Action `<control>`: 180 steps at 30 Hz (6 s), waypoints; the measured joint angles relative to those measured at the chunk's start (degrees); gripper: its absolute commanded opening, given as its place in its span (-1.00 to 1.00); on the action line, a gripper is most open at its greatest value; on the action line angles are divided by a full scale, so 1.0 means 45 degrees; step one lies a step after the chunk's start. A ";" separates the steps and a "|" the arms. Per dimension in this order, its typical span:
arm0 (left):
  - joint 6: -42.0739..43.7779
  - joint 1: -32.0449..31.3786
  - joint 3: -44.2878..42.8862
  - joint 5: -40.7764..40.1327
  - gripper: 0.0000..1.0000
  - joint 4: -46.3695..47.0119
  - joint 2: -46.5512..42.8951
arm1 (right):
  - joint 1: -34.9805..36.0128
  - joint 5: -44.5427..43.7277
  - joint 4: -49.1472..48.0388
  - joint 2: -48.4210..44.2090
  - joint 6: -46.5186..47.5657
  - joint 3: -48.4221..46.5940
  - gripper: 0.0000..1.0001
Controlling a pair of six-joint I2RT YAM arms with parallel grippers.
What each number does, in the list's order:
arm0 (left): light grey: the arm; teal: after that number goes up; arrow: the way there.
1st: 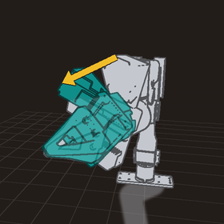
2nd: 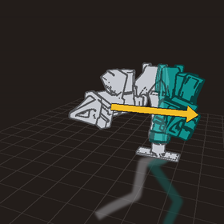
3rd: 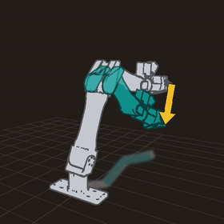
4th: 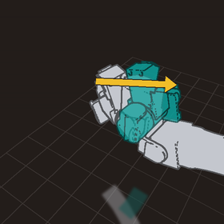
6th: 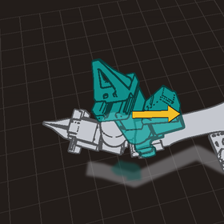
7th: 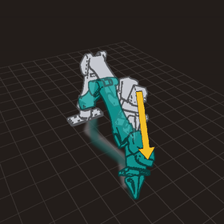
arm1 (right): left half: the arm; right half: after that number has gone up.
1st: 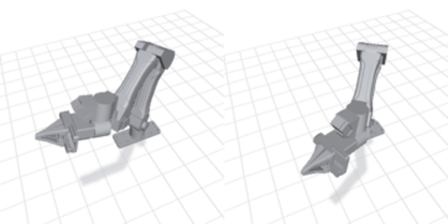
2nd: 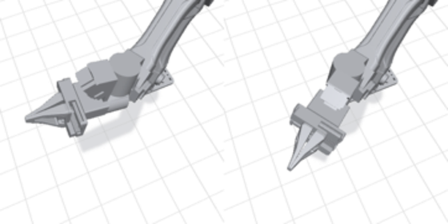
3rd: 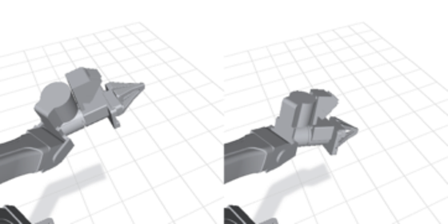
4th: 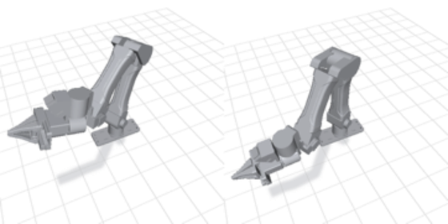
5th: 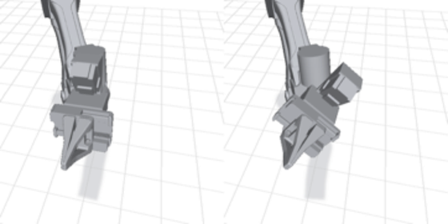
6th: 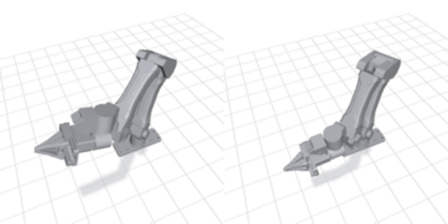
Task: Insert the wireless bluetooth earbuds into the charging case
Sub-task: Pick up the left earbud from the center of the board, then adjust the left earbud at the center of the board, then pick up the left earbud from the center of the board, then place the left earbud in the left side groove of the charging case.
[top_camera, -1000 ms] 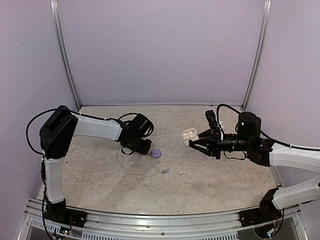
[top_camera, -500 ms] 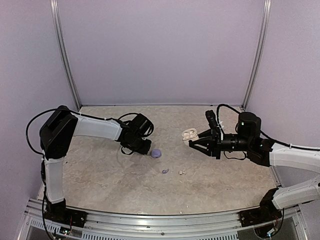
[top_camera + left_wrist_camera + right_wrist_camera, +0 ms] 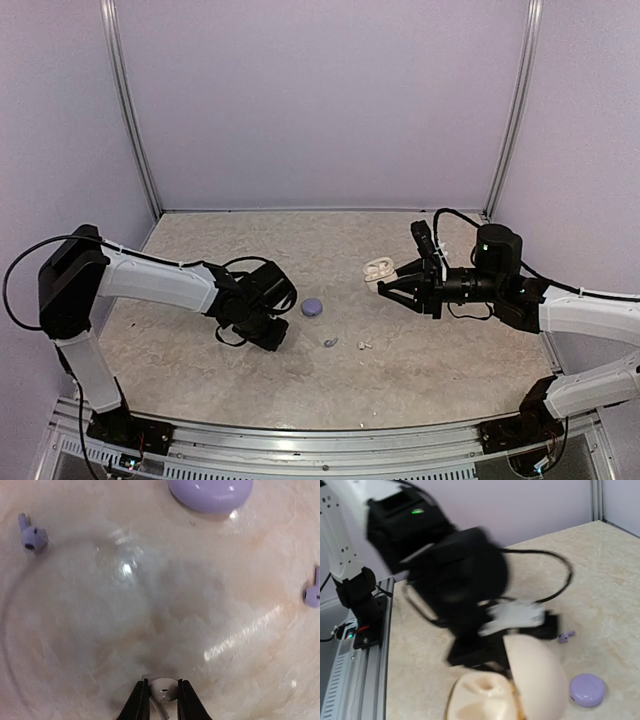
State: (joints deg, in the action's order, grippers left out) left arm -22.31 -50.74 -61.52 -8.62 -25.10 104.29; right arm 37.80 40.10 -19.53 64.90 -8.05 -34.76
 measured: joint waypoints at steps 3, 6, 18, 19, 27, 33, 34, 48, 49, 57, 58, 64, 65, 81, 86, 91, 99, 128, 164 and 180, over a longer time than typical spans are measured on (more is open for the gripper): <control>-0.0607 -0.0792 0.1015 0.0267 -0.60 -0.0704 -0.1005 | 0.0000 0.0087 -0.0005 0.0005 -0.0034 0.0000 -1.00; -0.1171 -0.1360 0.1787 0.0622 -0.57 -0.1467 -0.1851 | 0.0000 0.0223 -0.0005 0.0005 -0.0068 0.0000 -1.00; -0.1700 -0.1661 0.1885 0.1059 -0.34 -0.3682 -0.2171 | 0.0000 0.0384 -0.0005 0.0102 -0.0087 0.0000 -1.00; -0.1651 -0.1661 0.1705 0.1049 -0.34 -0.3823 -0.2045 | 0.0000 0.0389 -0.0005 0.0102 -0.0087 0.0000 -1.00; -0.1268 -0.1661 0.0855 0.1049 -0.35 -0.4279 -0.1394 | 0.0000 0.0384 -0.0005 0.0102 -0.0083 0.0000 -1.00; -0.0991 -0.1647 0.0699 0.1064 -0.39 -0.4507 -0.1185 | 0.0000 0.0379 0.0000 0.0102 -0.0073 0.0000 -1.00; -0.0971 -0.1632 0.0699 0.1064 -0.39 -0.4566 -0.1161 | 0.0000 0.0379 0.0000 0.0102 -0.0068 0.0000 -1.00; -0.0753 -0.1443 0.0699 0.1239 -0.61 -0.4639 -0.1122 | 0.0000 0.0369 0.0000 0.0102 -0.0024 0.0000 -1.00; -0.0743 -0.1423 0.0699 0.1258 -0.62 -0.4624 -0.1122 | 0.0000 0.0369 0.0000 0.0102 -0.0024 0.0000 -1.00; -0.0690 -0.1350 0.0816 0.0743 -0.68 -0.3517 -0.1724 | 0.0000 0.0204 -0.0015 0.0102 -0.0029 0.0000 -1.00; -0.0685 -0.1336 0.0816 0.0622 -0.68 -0.3279 -0.1919 | 0.0000 0.0170 -0.0039 0.0102 -0.0029 0.0000 -1.00; -0.0160 -0.1336 0.1205 -0.0141 -0.67 0.0039 -0.4279 | 0.0000 0.0029 -0.0714 0.0112 -0.0024 0.0039 -1.00; -0.0039 -0.1345 0.1394 -0.0175 -0.68 0.0680 -0.4716 | 0.0000 0.0019 -0.0908 0.0112 -0.0024 0.0073 -1.00; 0.3133 -0.3599 0.4119 -0.0175 -0.67 1.1375 -0.7864 | 0.0034 0.0204 -0.4070 -0.0291 0.0933 0.1496 -1.00; 0.3861 -0.4070 0.4051 0.0238 -0.67 1.3440 -0.7461 | 0.0287 0.0301 -0.4843 -0.0559 0.1695 0.1817 -1.00; 0.4415 -0.4240 0.3876 0.0432 -0.67 1.4270 -0.6615 | 0.0675 0.0277 -0.5183 -0.0573 0.2273 0.1817 -1.00; 0.5003 -0.4391 0.3303 0.0554 -0.68 1.5004 -0.5605 | 0.1515 -0.0301 -0.5158 -0.0437 0.2686 0.1700 -1.00; 0.5226 -0.4391 0.2535 0.0763 -0.72 1.5276 -0.4381 | 0.1885 -0.0641 -0.5362 0.0092 0.1292 0.1185 -1.00; 0.6033 -0.4512 0.1836 -0.0539 -0.73 1.4659 -0.3808 | 0.1894 -0.1637 -0.5251 -0.0087 0.0617 0.1195 -1.00; 0.6076 -0.4575 0.1122 -0.1248 -0.64 1.3707 -0.3419 | 0.1899 -0.2652 -0.4945 -0.0384 0.0835 0.1389 -1.00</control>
State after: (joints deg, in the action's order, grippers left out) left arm 5.04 -71.33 -56.47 -14.24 36.58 88.90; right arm 46.35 28.16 -41.78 63.18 -4.29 -28.51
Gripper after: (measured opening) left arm 0.180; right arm 0.234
